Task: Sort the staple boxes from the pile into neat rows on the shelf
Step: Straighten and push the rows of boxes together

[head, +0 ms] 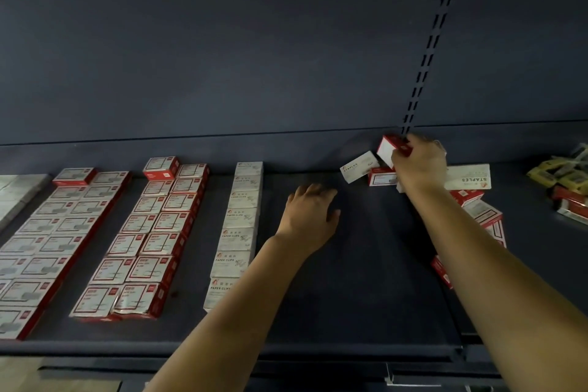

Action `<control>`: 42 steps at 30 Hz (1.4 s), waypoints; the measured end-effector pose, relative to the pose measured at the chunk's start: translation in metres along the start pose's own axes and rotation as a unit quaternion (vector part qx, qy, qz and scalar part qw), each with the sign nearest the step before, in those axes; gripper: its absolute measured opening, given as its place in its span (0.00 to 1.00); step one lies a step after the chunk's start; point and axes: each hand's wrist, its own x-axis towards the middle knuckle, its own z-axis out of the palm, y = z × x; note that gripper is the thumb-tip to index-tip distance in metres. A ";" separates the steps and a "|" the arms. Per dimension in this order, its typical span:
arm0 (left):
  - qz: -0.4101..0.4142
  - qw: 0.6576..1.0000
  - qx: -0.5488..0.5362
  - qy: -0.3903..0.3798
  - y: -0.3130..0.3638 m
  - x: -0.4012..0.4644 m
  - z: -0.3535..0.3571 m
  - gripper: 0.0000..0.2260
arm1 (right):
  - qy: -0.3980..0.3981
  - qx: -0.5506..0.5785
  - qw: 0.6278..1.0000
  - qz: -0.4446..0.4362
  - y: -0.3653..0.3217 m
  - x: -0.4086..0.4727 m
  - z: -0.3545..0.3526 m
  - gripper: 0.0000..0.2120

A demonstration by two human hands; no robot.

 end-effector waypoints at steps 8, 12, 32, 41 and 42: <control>-0.032 0.952 -0.286 0.107 0.005 -0.010 -0.010 0.16 | -0.063 0.202 0.976 -0.058 -0.011 -0.037 -0.026 0.20; -0.147 0.827 -0.539 0.060 0.012 -0.017 -0.019 0.08 | -0.093 0.229 0.962 -0.112 -0.017 -0.071 -0.034 0.22; -0.173 0.634 -0.753 -0.007 -0.021 -0.082 -0.049 0.13 | -0.075 0.242 0.920 -0.298 -0.039 -0.165 -0.018 0.31; -0.114 0.631 -0.767 0.027 -0.021 -0.095 -0.038 0.13 | -0.253 0.444 0.857 -0.061 -0.046 -0.166 -0.028 0.13; -0.111 0.631 -0.767 0.026 -0.021 -0.096 -0.037 0.14 | -0.256 0.450 0.854 -0.055 -0.044 -0.168 -0.028 0.14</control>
